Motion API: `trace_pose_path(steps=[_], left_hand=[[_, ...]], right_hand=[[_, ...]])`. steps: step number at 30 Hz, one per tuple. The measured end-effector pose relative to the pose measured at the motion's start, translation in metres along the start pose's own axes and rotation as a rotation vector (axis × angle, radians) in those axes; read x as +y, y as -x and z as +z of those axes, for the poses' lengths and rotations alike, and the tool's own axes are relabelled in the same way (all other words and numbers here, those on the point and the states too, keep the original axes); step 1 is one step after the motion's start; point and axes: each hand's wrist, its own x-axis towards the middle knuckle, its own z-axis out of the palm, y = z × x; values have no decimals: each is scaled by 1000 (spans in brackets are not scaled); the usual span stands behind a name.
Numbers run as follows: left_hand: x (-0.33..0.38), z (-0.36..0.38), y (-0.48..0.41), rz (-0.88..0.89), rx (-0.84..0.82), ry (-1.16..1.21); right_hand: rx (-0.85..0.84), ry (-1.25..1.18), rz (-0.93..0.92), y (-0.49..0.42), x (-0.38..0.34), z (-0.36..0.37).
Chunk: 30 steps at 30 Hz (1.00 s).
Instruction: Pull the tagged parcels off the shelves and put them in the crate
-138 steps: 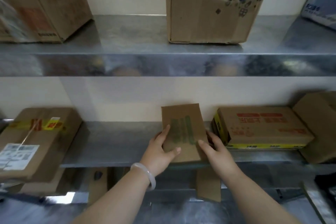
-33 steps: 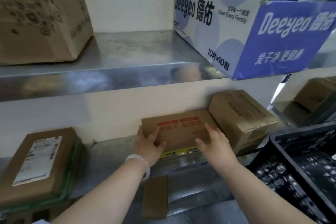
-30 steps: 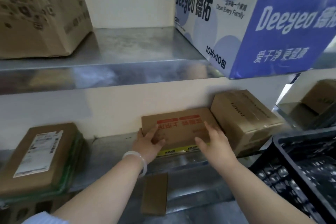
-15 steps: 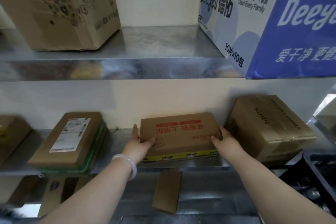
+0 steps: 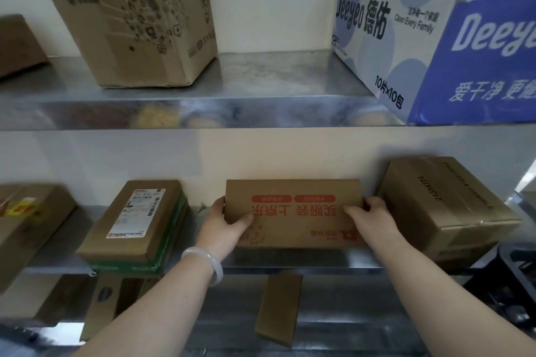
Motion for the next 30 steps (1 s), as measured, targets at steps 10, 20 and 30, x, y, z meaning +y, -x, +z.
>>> trace_pose_path(steps=[10,20,30], left_hand=[[11,-11,2,-136,136,143],[-1,-17,9,-28,122,104],[1,-17,13,-147,120,203]], right_hand=[[-51,-185,-2,12,-7,0],[-31,-154,-147,16,7,0],[86,-292,-83,27,14,0]])
